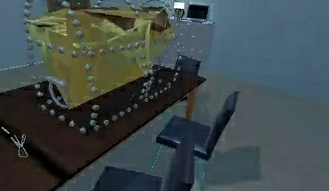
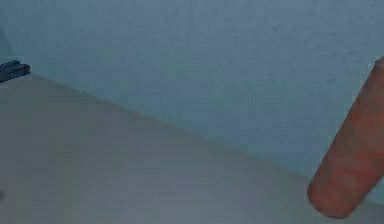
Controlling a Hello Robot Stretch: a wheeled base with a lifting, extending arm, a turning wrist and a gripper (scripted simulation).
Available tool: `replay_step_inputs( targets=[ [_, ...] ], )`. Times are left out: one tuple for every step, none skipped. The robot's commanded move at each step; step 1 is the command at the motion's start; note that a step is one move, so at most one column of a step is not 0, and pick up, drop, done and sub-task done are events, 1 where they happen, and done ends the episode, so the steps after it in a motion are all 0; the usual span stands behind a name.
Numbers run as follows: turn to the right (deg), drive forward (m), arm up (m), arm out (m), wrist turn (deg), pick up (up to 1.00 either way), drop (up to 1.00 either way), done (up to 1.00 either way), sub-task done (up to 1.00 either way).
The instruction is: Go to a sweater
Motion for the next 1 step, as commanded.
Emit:
replay_step_inputs(
  targets=[
    [-45.0,0.0,0.0,0.0,0.0,0.0,0.0,0.0,0.0]
  ],
)
